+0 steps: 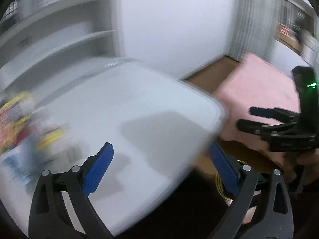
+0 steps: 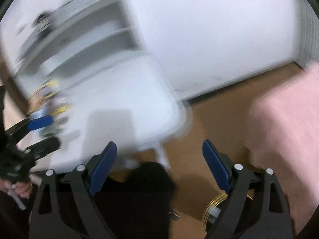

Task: Collect trash
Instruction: 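Grasp a white-blue cloth with the left tool while the right tool grasps the blue-white bag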

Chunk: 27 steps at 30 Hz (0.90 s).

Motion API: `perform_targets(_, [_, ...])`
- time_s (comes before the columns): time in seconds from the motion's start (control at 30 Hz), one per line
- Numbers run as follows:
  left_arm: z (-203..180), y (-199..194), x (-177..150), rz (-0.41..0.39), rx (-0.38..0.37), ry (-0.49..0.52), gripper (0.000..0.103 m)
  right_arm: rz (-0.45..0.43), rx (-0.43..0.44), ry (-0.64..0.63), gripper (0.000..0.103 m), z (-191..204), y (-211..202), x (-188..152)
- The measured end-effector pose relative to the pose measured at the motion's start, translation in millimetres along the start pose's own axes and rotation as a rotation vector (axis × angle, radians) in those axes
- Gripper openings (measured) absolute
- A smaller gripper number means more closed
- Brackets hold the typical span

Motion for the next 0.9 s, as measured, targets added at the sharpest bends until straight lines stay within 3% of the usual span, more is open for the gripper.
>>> perform_targets(0.17, [135.2, -49.4, -69.0, 0.038, 0.244, -0.223, 0.094, 0.066, 0.207, -0.269, 0.084, 143.0, 52.8, 22.5])
perform_targets(0.3, [192.8, -75.6, -117.4, 0.069, 0.32, -0.392, 0.094, 0.106, 0.309, -0.507, 0.084, 243.9, 88.2, 25.9])
perform_targets(0.4, [218.1, -88.6, -144.7, 0.084, 0.351, -0.459, 0.094, 0.119, 0.337, -0.659, 0.084, 303.0, 113.4, 23.9])
perform_targets(0.47, [222.7, -91.0, -154.4, 0.093, 0.362, -0.485, 0.094, 0.116, 0.322, -0.738, 0.082, 326.8, 125.8, 20.2])
perform_targets(0.63, [226.7, -91.7, -178.2, 0.119, 0.356, -0.525, 0.094, 0.155, 0.26, -0.865, 0.062, 357.9, 167.8, 18.5])
perform_targets(0.67, [225.4, -89.0, -178.4, 0.124, 0.355, -0.531, 0.094, 0.159, 0.243, -0.881, 0.051, 360.9, 173.4, 17.1])
perform_targets(0.73, [226.9, -88.4, -179.9, 0.126, 0.354, -0.544, 0.094, 0.158, 0.242, -0.901, 0.041, 365.7, 173.8, 14.7])
perform_targets(0.8, [227.8, -89.8, -181.7, 0.124, 0.352, -0.548, 0.094, 0.158, 0.298, -0.852, 0.028, 367.5, 160.2, 19.9])
perform_targets(0.9, [226.2, -83.6, -173.6, 0.116, 0.336, -0.534, 0.094, 0.146, 0.381, -0.764, 0.027, 363.6, 132.6, 32.6])
Point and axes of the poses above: each gripper's, at about its wrist camera, not at the fingertips, and y roughly the way its jaws point, z to its left, x to its top, the point moved 5 cm from there along y, roughly the way its jaws point, and after that the axes turned 6 degrees about y, right-handed, at the moved point
